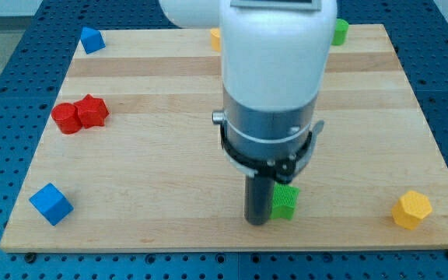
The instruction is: Move the green star into the green circle
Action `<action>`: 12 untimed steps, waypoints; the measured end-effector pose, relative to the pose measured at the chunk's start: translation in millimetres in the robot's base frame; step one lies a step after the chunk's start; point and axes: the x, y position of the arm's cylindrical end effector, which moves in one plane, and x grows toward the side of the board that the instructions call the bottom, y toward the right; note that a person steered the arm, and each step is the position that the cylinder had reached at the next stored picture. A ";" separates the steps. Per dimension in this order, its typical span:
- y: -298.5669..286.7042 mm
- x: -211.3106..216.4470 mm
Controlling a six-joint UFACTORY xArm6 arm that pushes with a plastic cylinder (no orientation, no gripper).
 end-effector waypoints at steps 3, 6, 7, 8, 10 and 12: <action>40.4 -27.9; 59.1 -145.8; 48.6 -142.6; 38.7 -107.5; 132.3 -147.5; 69.7 -151.4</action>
